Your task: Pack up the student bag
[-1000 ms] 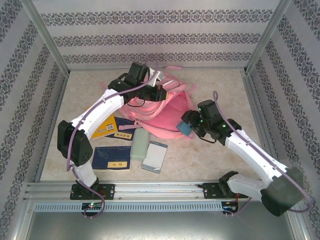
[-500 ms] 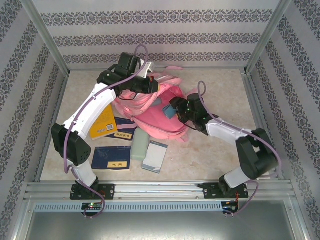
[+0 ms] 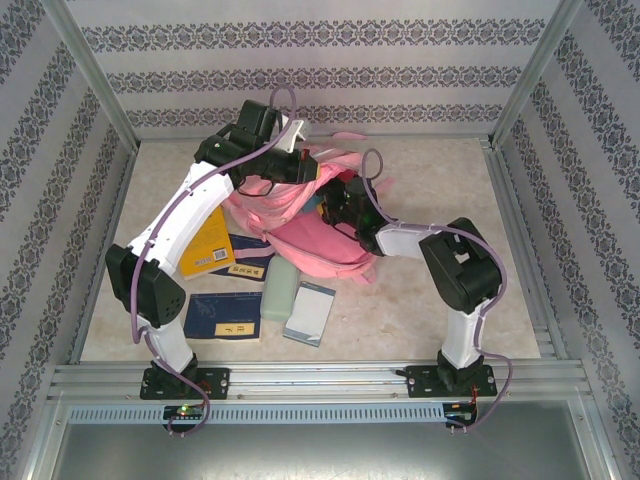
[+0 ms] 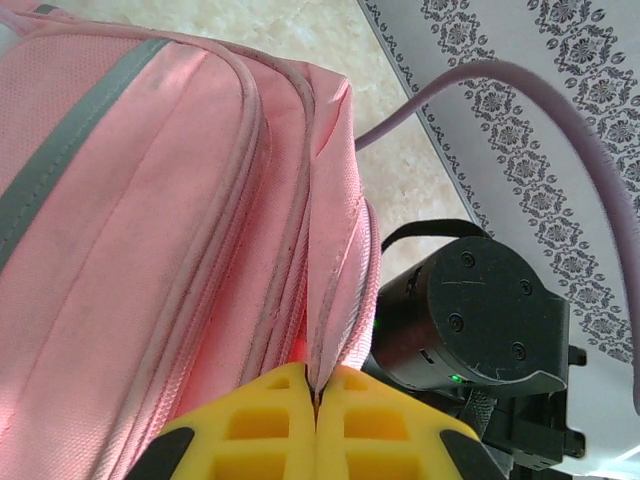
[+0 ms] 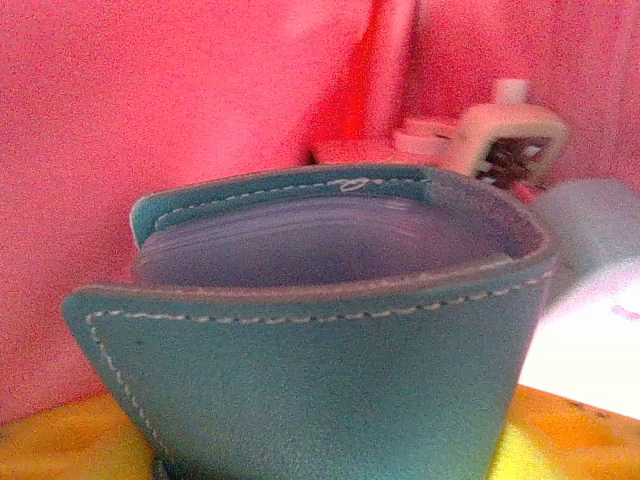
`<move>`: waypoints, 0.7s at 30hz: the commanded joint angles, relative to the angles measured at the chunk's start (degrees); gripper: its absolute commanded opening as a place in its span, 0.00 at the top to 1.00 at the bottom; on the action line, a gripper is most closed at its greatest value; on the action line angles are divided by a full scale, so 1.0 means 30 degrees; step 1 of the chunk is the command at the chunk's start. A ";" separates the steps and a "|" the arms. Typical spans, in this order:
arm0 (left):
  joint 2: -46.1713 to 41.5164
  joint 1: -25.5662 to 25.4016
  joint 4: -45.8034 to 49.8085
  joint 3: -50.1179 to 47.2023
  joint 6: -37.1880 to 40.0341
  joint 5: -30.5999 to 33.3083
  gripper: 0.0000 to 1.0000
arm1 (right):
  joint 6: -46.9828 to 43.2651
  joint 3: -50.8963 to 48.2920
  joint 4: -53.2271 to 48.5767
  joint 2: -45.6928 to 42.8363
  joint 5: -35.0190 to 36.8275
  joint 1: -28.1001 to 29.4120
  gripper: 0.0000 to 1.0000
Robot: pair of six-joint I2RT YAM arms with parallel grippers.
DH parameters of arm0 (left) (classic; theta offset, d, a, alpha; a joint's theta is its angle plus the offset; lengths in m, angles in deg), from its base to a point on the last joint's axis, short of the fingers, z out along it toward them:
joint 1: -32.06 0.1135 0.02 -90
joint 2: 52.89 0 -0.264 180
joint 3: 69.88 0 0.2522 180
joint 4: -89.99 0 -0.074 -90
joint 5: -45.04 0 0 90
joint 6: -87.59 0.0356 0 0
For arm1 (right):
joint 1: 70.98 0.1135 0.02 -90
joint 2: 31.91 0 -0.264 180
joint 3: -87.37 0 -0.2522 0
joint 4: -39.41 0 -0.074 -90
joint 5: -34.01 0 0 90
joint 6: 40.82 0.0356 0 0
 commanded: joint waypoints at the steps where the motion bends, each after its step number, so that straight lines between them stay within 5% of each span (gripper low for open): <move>1: -0.0006 0.0241 -0.0160 0.0954 0.0199 -0.0334 1.00 | -0.0007 0.1040 0.1622 0.0738 0.0959 -0.0184 0.25; 9: 0.0009 0.0242 -0.0130 0.1216 0.0133 -0.0423 1.00 | -0.0723 0.2176 -0.0358 0.1910 0.1901 -0.0513 0.04; 21: 0.0108 0.0395 -0.0071 0.1158 0.0222 -0.0387 1.00 | -0.2337 0.1050 0.0598 0.0583 0.1066 -0.0720 0.08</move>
